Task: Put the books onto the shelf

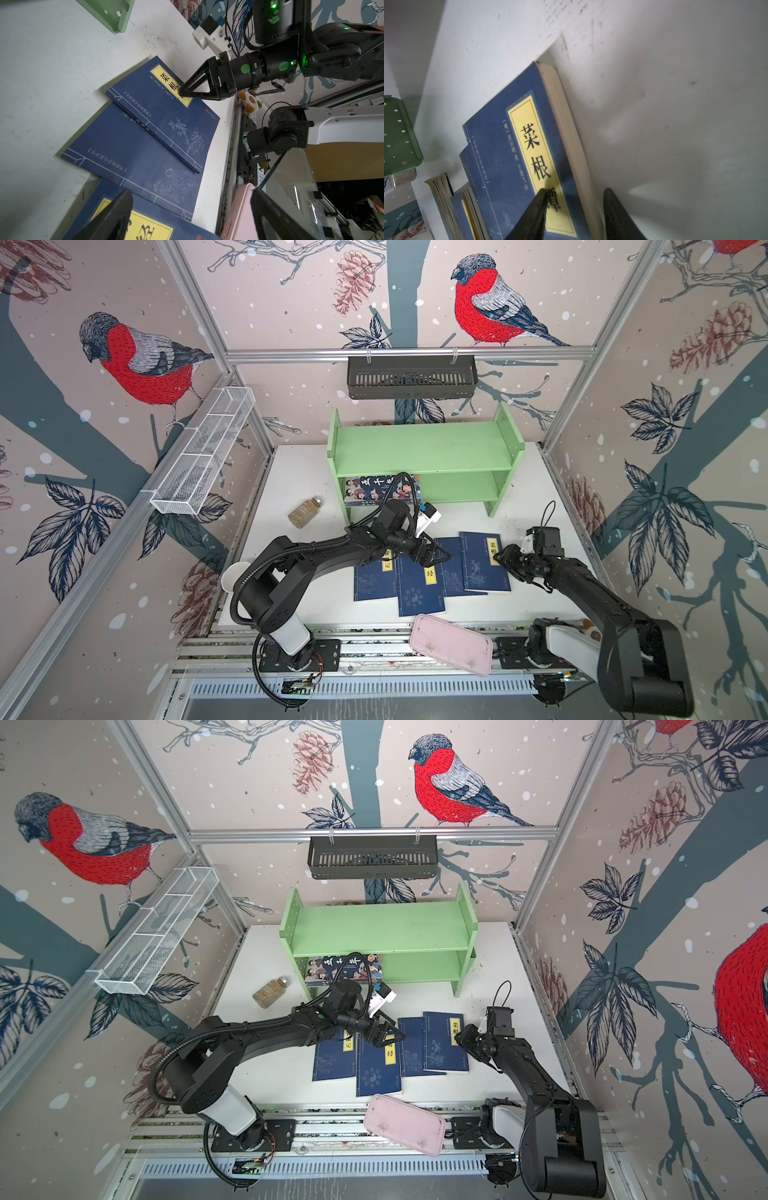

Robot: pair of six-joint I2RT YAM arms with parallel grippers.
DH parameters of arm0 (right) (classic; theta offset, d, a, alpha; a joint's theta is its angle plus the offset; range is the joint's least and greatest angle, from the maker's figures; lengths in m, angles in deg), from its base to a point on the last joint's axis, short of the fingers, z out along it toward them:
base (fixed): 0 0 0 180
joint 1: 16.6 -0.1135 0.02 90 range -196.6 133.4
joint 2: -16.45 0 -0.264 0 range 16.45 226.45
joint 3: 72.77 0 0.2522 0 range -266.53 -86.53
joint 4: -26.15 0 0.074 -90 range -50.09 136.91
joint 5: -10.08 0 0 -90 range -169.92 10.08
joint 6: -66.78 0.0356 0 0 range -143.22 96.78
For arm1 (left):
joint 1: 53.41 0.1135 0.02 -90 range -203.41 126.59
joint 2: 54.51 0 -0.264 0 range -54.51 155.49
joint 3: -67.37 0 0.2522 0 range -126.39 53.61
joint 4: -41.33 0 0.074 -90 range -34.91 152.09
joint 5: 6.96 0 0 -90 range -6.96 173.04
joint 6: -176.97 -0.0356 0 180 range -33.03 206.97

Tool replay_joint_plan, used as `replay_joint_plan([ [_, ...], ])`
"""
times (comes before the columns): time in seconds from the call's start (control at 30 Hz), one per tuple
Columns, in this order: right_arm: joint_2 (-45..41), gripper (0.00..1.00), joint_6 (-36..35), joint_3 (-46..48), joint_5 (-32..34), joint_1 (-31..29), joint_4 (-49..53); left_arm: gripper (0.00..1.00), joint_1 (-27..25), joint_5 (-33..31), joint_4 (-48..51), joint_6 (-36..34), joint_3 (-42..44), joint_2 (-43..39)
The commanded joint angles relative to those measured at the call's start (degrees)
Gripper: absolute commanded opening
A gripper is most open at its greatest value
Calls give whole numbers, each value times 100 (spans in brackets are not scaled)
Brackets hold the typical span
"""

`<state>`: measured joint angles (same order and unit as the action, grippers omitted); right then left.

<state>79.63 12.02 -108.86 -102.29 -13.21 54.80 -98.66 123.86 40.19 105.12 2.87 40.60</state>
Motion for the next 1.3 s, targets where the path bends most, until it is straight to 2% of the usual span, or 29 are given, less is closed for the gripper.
replay_joint_plan([
  [0.0,-102,41,-140,-13,-130,-12,-145,89,-89,-265,-497,389,-69,285],
  [0.2,-229,38,-101,14,-425,-18,-249,87,-98,-216,-977,1076,-59,781],
  [0.33,-367,36,-118,36,-555,-32,-220,87,-131,-367,-770,1020,-343,907],
  [0.47,-483,43,-147,62,-531,-35,-130,87,-240,-458,-526,841,-584,1077],
  [0.57,-401,46,-197,10,-288,-39,-7,86,-282,-510,-347,960,-735,1321],
  [0.8,-269,49,-62,132,2,-8,-250,86,-385,-562,-408,1094,-899,1609],
  [1.27,593,48,-158,305,-913,126,-926,86,-519,-448,-124,877,-1359,2194],
])
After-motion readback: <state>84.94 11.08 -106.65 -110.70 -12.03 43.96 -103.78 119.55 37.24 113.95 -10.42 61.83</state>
